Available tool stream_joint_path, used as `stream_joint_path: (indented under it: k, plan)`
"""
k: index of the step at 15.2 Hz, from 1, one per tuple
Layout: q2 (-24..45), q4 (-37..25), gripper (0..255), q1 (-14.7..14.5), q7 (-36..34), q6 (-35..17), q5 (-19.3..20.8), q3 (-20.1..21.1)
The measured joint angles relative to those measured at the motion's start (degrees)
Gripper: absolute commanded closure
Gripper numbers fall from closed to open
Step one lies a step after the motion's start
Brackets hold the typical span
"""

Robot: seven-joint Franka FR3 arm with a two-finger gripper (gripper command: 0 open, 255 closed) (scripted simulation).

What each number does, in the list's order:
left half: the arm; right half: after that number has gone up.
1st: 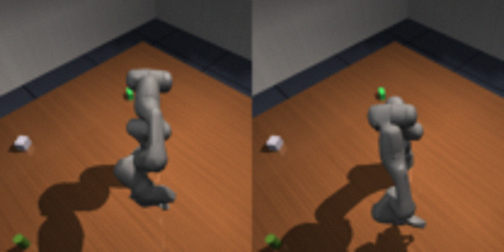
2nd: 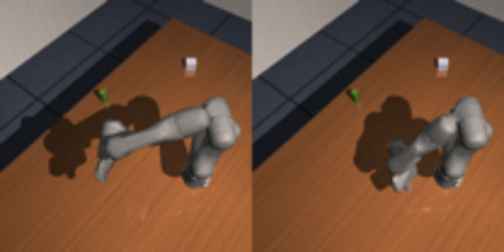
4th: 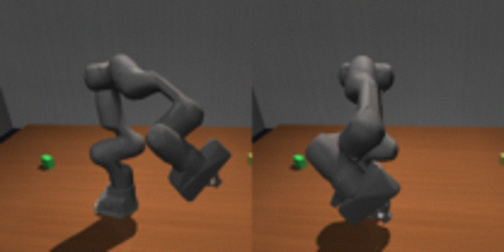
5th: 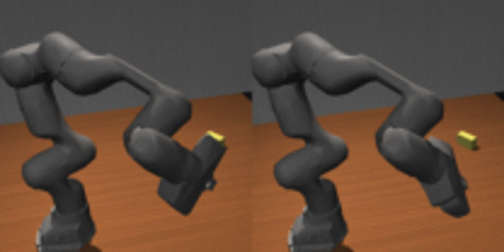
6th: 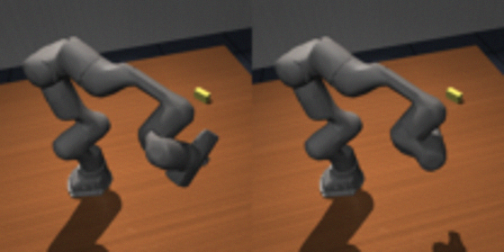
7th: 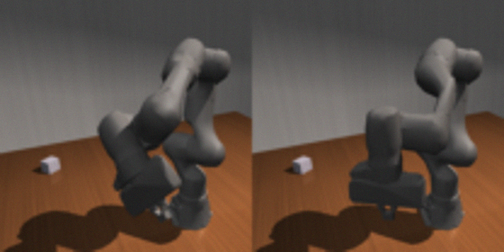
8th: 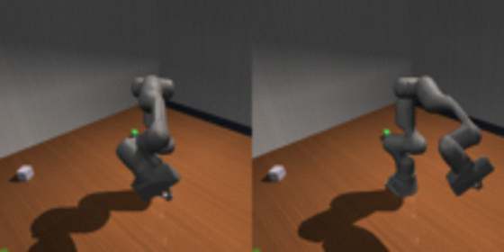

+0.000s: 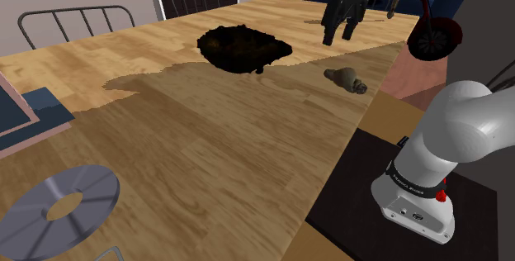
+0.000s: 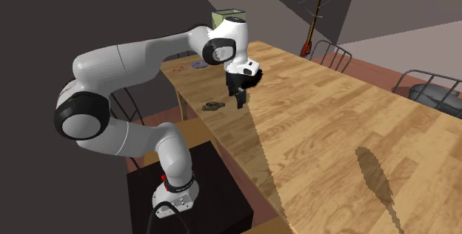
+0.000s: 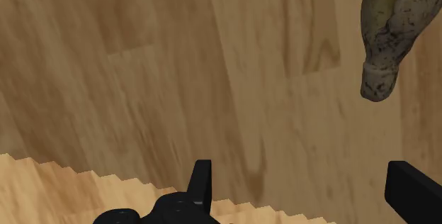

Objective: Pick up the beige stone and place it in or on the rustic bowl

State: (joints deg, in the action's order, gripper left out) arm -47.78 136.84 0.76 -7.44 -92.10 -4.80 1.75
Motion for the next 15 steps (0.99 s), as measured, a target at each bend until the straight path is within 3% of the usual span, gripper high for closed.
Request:
stream_joint_path:
  k: [10,15]
  plan:
    - [-9.9,4.5,0,-3.4,-9.3,6.9,-6.5,8.1]
    - [-11.2,9.0,0,-4.0,-10.6,5.1,-8.2,9.7]
